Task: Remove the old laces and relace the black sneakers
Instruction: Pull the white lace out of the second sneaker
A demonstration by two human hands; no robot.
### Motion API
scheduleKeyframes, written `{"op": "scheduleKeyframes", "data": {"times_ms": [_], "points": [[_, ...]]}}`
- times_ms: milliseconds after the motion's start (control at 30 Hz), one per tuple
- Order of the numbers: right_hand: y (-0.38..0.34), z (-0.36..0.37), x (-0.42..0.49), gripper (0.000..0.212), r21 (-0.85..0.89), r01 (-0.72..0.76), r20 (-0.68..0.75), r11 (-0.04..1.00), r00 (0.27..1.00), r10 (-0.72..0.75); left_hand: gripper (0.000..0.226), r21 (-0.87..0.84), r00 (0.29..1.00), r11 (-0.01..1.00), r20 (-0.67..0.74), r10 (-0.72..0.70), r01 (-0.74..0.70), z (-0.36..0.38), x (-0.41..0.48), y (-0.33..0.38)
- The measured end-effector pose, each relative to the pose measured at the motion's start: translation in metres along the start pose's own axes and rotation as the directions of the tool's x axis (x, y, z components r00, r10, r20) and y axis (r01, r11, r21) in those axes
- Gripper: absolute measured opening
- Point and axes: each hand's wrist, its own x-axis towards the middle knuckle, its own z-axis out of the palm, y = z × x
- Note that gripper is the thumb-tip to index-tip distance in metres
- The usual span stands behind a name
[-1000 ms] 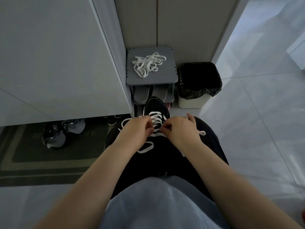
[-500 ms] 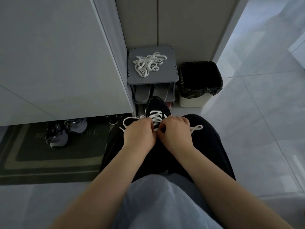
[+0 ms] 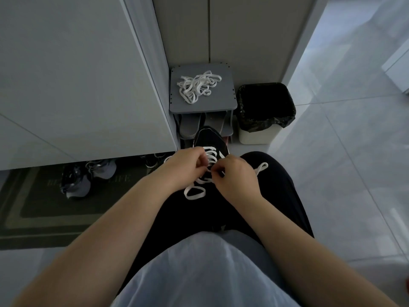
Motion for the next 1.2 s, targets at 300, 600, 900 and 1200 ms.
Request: {"op": "scheduleKeyframes", "data": {"times_ms": [300, 600, 900, 1200], "points": [[-0.019, -0.035, 0.025, 0.016, -0.042, 0.031, 0.426, 0.999, 0.905, -0.01, 0.029, 0.027, 0.982, 0.997, 0.176, -0.072, 0.068, -0.025, -0.001, -0.002], [0.029, -0.121, 0.042, 0.012, 0.523, -0.179, 0.258, 0.833, 0.965, 0.046, 0.041, 0.126, 0.994, 0.992, -0.11, -0.009, 0.023, -0.067, -0.017, -0.054], [0.026, -0.042, 0.02, 0.023, -0.178, 0.168, 0.315, 0.97, 0.943, -0.106, 0.033, 0.029, 0.996, 0.996, 0.006, 0.084, -0.084, -0.035, -0.003, -0.02], [0.026, -0.096, 0.012, 0.027, 0.974, 0.034, -0.091, 0.224, 0.964, 0.251, 0.01, 0.136, 0.995, 0.99, -0.088, 0.053, -0.041, -0.032, -0.008, -0.045]]}}
